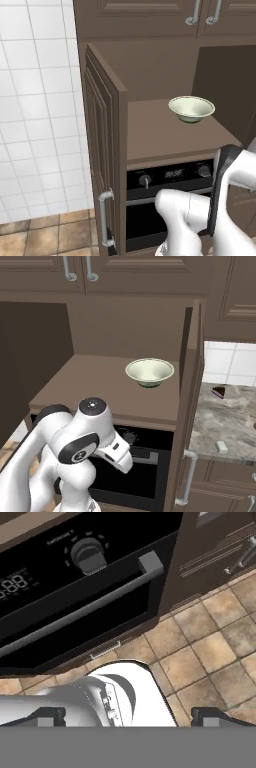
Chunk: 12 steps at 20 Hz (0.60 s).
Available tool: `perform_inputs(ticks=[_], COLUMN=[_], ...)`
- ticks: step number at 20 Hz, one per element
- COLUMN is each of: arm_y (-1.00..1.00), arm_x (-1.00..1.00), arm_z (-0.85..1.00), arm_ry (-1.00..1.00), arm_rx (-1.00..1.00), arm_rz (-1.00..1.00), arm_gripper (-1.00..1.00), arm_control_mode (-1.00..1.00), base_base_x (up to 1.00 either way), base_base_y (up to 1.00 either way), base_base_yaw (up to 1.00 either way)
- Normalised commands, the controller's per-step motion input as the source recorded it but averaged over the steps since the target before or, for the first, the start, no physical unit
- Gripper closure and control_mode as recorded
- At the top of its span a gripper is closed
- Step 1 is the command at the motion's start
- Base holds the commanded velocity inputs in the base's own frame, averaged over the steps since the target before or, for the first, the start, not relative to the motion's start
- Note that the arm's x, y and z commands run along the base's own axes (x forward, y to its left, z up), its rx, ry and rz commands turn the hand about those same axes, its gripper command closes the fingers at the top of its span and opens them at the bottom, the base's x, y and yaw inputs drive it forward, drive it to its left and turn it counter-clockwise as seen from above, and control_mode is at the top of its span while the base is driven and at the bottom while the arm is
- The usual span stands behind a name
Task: Pick both bowls and place them on the counter. Then place the cream cheese stick in one bowl and place the marshmallow in the other bowl.
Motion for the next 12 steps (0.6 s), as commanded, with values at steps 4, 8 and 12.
perform_inputs(ticks=[4, 8, 12], arm_y=[0.14, 0.19, 0.25], arm_x=[0.20, 0.26, 0.23], arm_z=[0.06, 0.01, 0.00], arm_ry=[-0.09, -0.11, -0.17], arm_rx=[-0.16, -0.12, -0.10], arm_rz=[0.41, 0.45, 0.45], arm_gripper=[-1.00, -1.00, -1.00], arm_control_mode=[-1.00, -1.00, -1.00], base_base_x=[0.00, 0.00, 0.00], base_base_y=[0.00, 0.00, 0.00], base_base_yaw=[0.00, 0.00, 0.00])
